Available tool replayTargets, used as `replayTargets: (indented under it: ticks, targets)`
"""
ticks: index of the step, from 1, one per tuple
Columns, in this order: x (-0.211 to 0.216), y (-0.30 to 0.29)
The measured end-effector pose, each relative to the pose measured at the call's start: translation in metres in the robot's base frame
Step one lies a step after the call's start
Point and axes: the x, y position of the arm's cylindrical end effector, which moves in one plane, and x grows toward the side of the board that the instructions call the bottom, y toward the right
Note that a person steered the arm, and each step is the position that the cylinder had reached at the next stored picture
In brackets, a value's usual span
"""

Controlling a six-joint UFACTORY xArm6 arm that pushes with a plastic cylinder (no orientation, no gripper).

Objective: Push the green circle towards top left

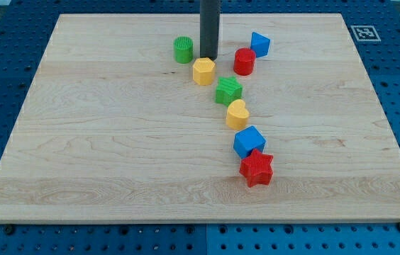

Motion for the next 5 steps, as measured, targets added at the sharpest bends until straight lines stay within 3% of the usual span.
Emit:
replayTargets:
  ticks: [2,5]
  targets:
    - [-0.004,-0.024]
    - [-0.036,-0.124]
